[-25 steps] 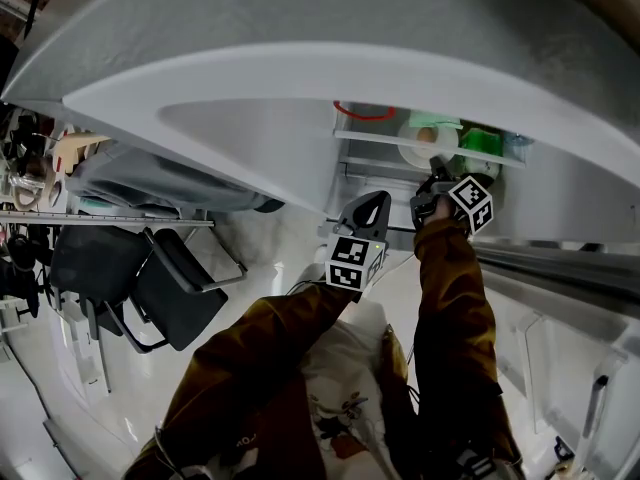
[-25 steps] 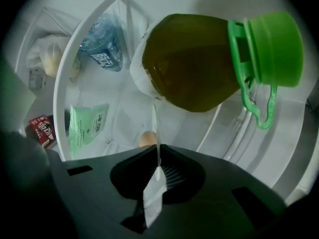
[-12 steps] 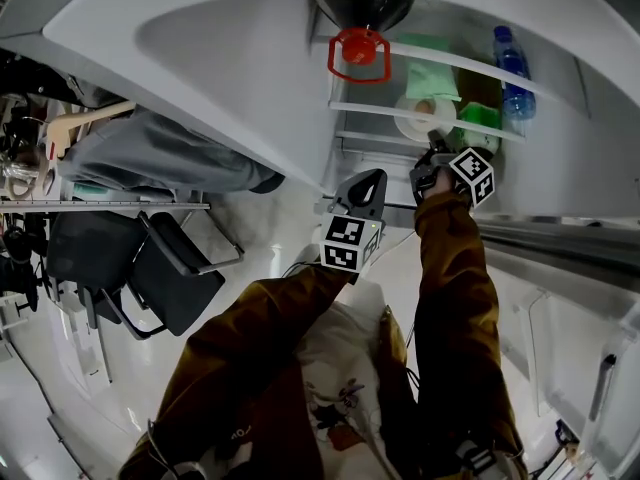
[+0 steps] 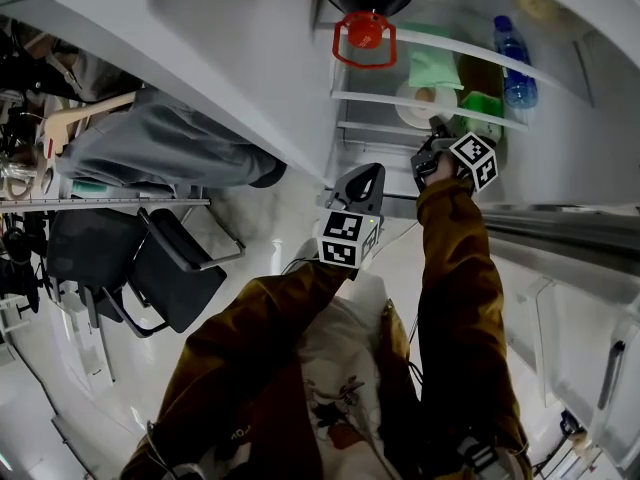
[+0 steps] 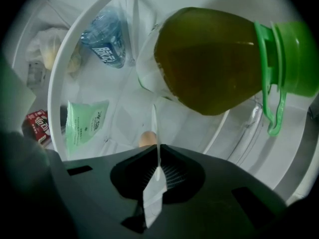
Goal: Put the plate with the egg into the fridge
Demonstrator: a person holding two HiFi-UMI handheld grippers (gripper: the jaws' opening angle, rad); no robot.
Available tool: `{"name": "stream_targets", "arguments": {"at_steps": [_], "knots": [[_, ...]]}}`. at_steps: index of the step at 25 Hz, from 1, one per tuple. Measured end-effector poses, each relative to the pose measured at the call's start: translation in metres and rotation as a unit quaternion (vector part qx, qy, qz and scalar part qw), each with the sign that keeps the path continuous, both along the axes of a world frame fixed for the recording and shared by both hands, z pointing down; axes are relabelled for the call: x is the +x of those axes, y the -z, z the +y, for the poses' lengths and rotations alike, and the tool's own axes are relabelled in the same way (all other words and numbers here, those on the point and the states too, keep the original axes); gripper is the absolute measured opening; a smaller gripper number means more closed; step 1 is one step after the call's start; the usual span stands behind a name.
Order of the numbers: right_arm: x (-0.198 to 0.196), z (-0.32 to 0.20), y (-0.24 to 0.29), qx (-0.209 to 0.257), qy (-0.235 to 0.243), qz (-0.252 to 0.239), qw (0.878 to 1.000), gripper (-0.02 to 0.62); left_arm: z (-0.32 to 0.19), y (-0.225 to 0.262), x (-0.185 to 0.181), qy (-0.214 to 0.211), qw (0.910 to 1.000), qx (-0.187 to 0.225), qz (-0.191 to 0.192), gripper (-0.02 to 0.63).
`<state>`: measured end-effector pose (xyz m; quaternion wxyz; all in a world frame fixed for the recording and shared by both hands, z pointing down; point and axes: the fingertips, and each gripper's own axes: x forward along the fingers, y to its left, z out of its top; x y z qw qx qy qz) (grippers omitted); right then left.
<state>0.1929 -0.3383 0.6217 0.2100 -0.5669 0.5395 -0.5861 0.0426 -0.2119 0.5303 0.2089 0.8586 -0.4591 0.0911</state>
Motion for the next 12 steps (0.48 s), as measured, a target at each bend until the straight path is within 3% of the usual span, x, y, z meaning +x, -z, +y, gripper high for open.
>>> {"name": "stream_targets", "arguments": {"at_steps": [12], "knots": [[-0.0018,-0.0056,0.0010,-0.006,-0.002,0.009,1.000,0.021,-0.0009,0.0022,-0.0079,0.002,1.0000,0.004,-0.003,0.006]]}}
